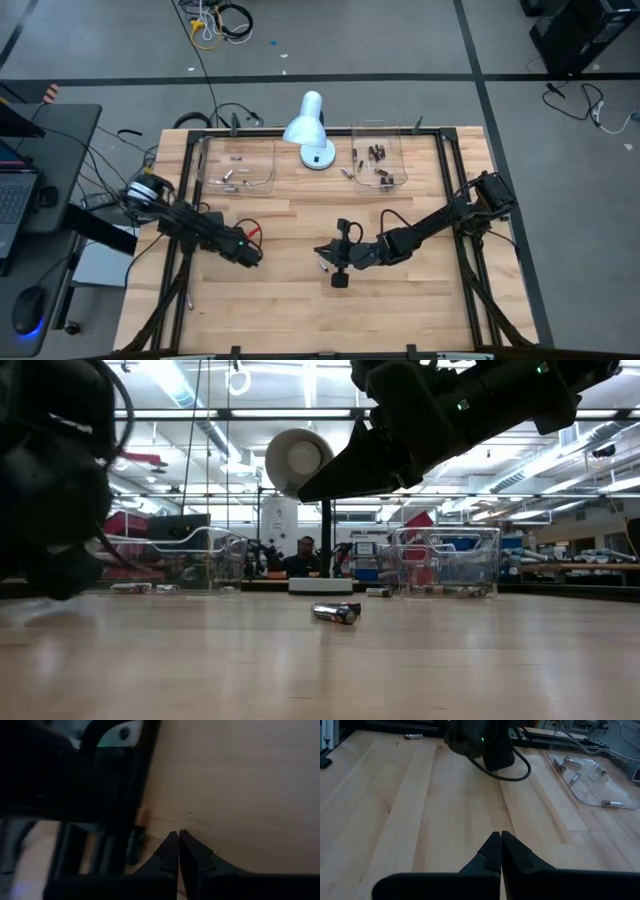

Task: Sort batteries
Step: Put the black battery in the transparent bin

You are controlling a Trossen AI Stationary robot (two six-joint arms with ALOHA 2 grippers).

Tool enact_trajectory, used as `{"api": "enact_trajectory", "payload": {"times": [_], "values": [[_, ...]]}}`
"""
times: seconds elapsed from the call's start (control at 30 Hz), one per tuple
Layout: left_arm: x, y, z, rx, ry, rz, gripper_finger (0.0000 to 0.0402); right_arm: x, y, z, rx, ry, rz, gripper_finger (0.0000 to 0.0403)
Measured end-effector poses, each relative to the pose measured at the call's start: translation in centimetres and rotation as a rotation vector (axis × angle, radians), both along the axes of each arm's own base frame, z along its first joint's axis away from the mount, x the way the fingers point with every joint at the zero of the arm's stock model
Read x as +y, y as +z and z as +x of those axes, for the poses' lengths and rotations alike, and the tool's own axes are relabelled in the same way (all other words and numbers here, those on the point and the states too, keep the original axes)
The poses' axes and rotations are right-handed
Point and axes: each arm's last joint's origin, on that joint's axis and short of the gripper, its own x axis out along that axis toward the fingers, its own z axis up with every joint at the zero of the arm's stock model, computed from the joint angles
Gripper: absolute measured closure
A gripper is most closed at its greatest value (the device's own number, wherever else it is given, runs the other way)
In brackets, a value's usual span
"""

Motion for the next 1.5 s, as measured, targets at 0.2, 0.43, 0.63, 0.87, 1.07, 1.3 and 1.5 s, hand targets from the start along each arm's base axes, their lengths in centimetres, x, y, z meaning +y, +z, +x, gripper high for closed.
{"api": "enact_trajectory", "payload": {"times": [0.2,0.43,0.63,0.87,1.07,1.3,1.5], "values": [[-0.1,0.5,-0.7,0.256,0.074,-0.003,0.0387,0.1,0.0,0.0,-0.003,-0.001,0.007,0.0403],[0.1,1.3,-1.4,0.382,0.073,0.004,0.0387,0.1,0.2,0.1,-0.022,0.000,0.014,0.0403],[-0.2,0.4,-0.8,0.272,0.060,-0.040,0.0387,0.1,0.2,0.1,-0.029,0.001,0.017,0.0403],[-0.5,0.1,0.2,0.158,-0.030,-0.017,0.0387,0.1,0.3,0.1,-0.032,-0.001,0.020,0.0403],[-0.5,-0.2,0.1,0.161,-0.030,-0.019,0.0387,0.2,0.3,0.1,-0.031,-0.001,0.028,0.0403],[-0.5,-0.2,0.0,0.178,-0.032,-0.055,0.0387,0.3,0.2,0.0,-0.031,0.014,0.051,0.0403],[-0.4,-0.2,0.1,0.196,-0.032,-0.107,0.0387,0.4,0.3,0.0,-0.032,0.014,0.058,0.0403]]}}
